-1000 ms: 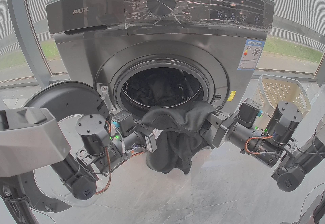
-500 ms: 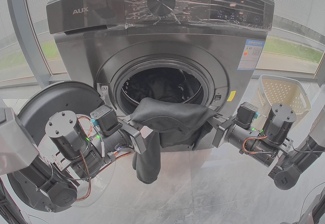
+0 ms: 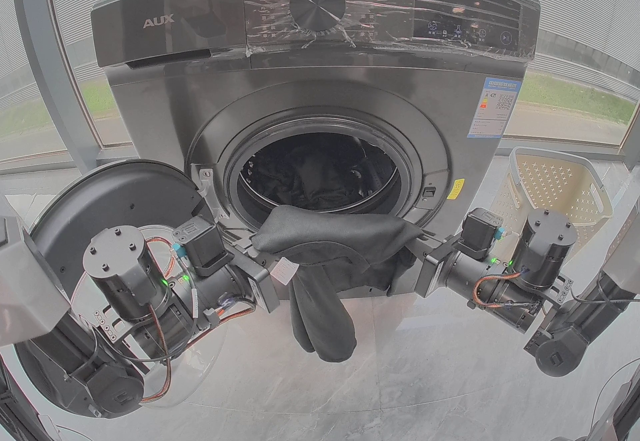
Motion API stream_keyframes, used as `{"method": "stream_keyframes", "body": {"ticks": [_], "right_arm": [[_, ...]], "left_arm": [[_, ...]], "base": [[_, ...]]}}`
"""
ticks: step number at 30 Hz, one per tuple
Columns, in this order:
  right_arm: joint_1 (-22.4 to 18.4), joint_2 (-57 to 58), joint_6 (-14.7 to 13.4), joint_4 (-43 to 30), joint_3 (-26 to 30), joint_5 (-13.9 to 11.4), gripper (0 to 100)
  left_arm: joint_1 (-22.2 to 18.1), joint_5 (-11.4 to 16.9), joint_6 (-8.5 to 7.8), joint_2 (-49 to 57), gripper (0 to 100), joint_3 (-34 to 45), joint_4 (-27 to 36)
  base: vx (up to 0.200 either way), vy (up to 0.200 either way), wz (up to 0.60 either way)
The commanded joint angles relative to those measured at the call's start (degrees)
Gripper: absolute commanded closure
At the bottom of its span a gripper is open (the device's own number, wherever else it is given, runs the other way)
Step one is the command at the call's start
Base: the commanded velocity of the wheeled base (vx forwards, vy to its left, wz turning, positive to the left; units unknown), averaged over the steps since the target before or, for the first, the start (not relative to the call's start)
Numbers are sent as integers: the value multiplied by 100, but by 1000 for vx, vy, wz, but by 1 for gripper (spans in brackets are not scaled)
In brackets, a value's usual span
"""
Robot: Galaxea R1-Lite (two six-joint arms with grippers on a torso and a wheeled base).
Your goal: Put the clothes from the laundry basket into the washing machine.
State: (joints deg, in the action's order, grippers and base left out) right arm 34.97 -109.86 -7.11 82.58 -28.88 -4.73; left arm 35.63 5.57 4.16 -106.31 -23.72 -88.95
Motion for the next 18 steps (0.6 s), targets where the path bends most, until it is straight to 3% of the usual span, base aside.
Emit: {"method": "stream_keyframes", "body": {"ticks": [1, 2, 7, 10, 18], "right_arm": [[9, -79, -10, 13, 49, -2, 100], [27, -79, -10, -5, 67, -2, 0], [18, -141, -63, -40, 207, 7, 0], [-43, -492, -63, 21, 383, -10, 0], [-96, -1028, -63, 197, 401, -54, 0]], "left_arm": [[5, 14, 6, 5, 100, 87, -17], [14, 14, 15, 14, 100, 87, -17], [75, 5, 24, 164, 100, 52, 1], [321, 5, 41, 155, 100, 131, 10], [339, -47, 41, -118, 100, 52, 1]], "base": [[0, 0, 0], [0, 0, 0], [0, 0, 0], [0, 0, 0], [0, 0, 0]]}}
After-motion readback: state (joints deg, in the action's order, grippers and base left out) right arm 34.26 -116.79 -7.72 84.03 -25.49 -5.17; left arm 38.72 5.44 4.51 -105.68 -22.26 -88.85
